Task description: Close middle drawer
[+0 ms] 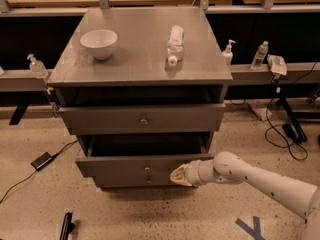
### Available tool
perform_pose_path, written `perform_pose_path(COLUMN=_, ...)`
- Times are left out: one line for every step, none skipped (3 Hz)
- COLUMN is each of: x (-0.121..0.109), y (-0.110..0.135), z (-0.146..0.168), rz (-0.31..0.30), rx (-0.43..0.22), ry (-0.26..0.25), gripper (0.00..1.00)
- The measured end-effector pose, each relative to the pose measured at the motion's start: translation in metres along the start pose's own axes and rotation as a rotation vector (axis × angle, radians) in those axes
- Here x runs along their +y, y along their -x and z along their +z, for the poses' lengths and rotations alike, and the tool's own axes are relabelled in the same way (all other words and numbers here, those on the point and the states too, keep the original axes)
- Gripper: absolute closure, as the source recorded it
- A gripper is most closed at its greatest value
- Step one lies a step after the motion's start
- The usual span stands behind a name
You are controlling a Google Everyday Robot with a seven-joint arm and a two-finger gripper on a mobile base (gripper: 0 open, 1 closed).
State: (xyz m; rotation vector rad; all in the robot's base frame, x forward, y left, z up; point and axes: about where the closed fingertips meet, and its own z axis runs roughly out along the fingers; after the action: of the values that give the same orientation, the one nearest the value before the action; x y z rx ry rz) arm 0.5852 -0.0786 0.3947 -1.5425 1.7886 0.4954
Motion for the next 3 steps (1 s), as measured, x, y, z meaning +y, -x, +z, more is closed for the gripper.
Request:
perform_pose_path(x=-0.035, y=-0.005, z=0.017, rz=-0.006, rx=-0.026, ry=-0.040, gripper=1.00)
perform_pose_path(x=-0.055, y=-0.003, z=0.019, rz=-0.010, rx=-0.037, ry=-0.067, gripper=1.00)
perform_pose_path(x=-0.092, y=0.008, z=0.030, rz=-0.026, rx=-0.060, ry=-0.095, gripper=1.00)
